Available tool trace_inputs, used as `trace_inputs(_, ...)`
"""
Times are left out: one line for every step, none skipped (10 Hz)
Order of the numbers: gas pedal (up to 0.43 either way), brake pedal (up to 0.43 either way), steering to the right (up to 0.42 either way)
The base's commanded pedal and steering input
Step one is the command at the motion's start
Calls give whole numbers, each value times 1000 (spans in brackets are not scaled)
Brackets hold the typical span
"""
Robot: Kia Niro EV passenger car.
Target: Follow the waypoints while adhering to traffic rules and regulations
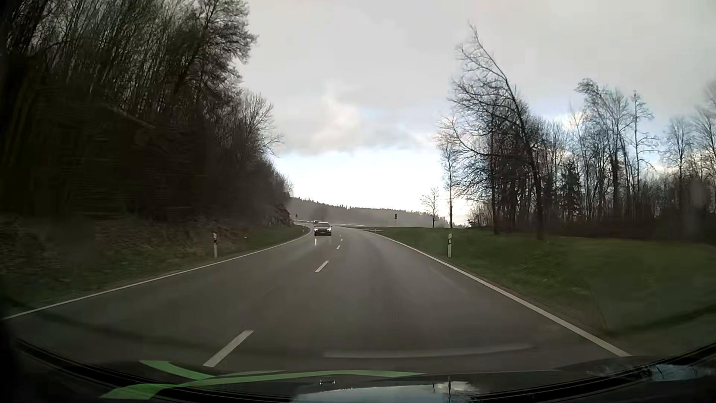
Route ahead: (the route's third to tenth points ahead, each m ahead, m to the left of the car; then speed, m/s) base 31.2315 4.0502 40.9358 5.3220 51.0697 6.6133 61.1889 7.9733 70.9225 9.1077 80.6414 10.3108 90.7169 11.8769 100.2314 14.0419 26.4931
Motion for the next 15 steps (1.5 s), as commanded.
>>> trace_inputs(177, 0, -12)
trace_inputs(177, 0, -13)
trace_inputs(169, 0, -13)
trace_inputs(169, 0, -14)
trace_inputs(169, 0, -15)
trace_inputs(169, 0, -16)
trace_inputs(169, 0, -16)
trace_inputs(169, 0, -16)
trace_inputs(169, 0, -17)
trace_inputs(169, 0, -18)
trace_inputs(169, 0, -18)
trace_inputs(169, 0, -18)
trace_inputs(169, 0, -18)
trace_inputs(169, 0, -18)
trace_inputs(169, 0, -18)
